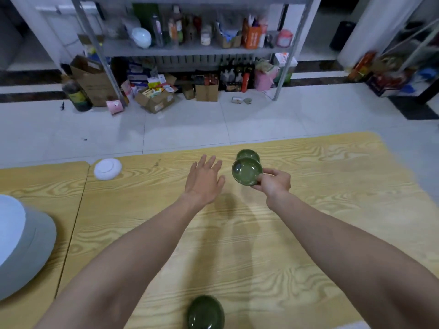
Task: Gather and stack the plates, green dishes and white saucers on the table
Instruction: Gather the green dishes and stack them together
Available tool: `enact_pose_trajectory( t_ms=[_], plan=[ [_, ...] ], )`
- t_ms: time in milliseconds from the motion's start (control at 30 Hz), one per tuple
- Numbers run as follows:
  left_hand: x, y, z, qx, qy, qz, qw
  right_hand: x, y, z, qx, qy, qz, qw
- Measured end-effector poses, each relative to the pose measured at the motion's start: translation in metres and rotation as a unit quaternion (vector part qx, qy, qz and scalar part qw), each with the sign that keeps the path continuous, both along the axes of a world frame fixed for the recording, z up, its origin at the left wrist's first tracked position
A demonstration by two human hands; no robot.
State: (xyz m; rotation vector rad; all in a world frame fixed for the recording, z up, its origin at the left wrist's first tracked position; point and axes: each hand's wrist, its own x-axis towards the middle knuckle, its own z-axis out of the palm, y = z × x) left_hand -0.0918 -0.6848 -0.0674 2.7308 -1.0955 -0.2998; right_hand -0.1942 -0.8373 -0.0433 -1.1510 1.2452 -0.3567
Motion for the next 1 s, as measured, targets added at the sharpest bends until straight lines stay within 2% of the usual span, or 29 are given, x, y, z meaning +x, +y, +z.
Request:
enact_pose_trajectory(
  t_ms=[167, 467, 733, 867, 1000],
  plan=[
    [-0.033, -0.023, 0.015, 0.010, -0.026, -0.013, 1.000, -0.037, -0.029, 0.016, -0.003, -0.020, -0.009, 1.000],
    [-0.105, -0.074, 0.022, 0.016, -0.050, 0.026, 0.998, -0.110, -0.098, 0.020, 0.005, -0.019, -0.004, 1.000],
    [-0.137, -0.101, 0.011, 0.027, -0.061, 0.046, 0.997, -0.134, -0.130, 0.016, 0.021, -0.024, 0.012, 0.999],
    [-0.130, -0.113, 0.006, 0.000, -0.034, 0.070, 0.997, -0.129, -0.140, 0.013, 0.027, -0.028, 0.010, 0.999],
    [-0.112, -0.130, -0.002, -0.096, 0.048, 0.147, 0.983, -0.120, -0.151, 0.006, 0.037, -0.021, -0.003, 0.999]
  ],
)
